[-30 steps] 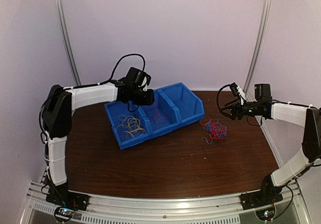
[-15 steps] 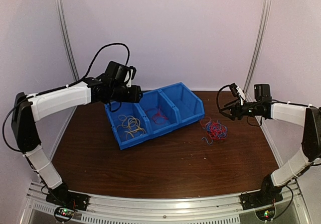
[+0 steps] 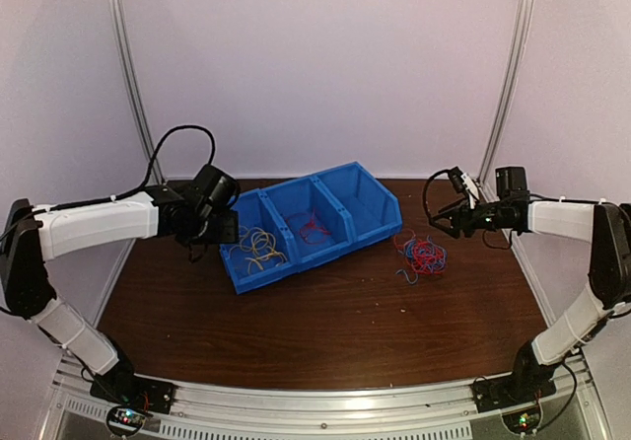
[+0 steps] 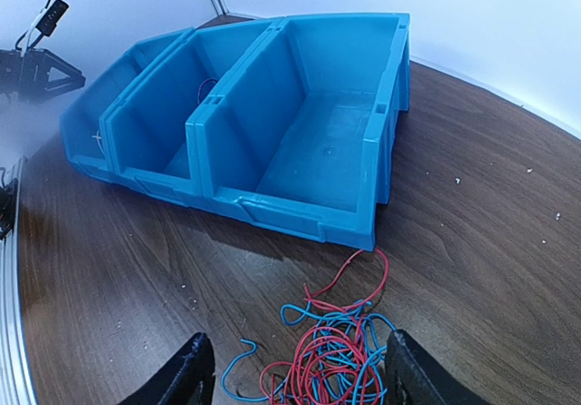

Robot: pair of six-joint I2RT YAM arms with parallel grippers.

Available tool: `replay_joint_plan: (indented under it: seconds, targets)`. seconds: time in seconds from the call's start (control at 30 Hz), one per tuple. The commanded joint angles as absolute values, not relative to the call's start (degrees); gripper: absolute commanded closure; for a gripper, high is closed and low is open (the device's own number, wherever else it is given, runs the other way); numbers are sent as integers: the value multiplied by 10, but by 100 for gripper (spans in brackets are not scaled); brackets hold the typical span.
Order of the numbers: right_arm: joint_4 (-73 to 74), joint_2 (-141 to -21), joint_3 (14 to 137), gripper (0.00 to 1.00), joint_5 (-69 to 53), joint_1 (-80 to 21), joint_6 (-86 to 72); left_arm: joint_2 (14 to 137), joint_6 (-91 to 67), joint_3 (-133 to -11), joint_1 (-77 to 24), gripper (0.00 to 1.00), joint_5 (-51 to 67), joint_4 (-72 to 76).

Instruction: Untangle the cables

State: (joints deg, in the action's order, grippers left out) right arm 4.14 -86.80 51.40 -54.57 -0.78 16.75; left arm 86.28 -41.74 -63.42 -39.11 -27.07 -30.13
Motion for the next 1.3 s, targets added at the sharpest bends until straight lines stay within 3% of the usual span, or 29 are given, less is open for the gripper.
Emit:
replay_joint_plan:
  seconds: [0.0, 0.27, 0.6, 0.67, 0.77, 0.87, 0.97, 1.1, 1.27]
  targets:
    - [44, -862, 528, 35, -544, -7, 172, 885, -449, -631, -388, 41, -279, -296]
    - [44, -864, 528, 35, -544, -7, 173, 909, -422, -627, -361, 63, -272, -281]
    - [44, -866, 528, 35, -541, -7, 173, 916, -346, -619, -282, 75, -266, -230]
    - [44, -866, 528, 35, -540, -8, 173, 917, -320, -621, -267, 73, -260, -204]
    - [46, -865, 529, 35, -535, -7, 175, 915, -289, -641, -265, 55, -222, -183]
    - [54, -863, 536, 35, -499, -7, 179, 895, -275, -661, -271, 47, -164, -168]
    - [104, -883, 574, 39, -428, -8, 214, 867, -232, -685, -283, 44, -103, -134]
    - [233, -949, 678, 59, -390, -7, 271, 862, -191, -740, -294, 43, -16, -115]
    - [290, -970, 700, 64, -357, -25, 307, 865, -114, -754, -341, 47, -1, -60]
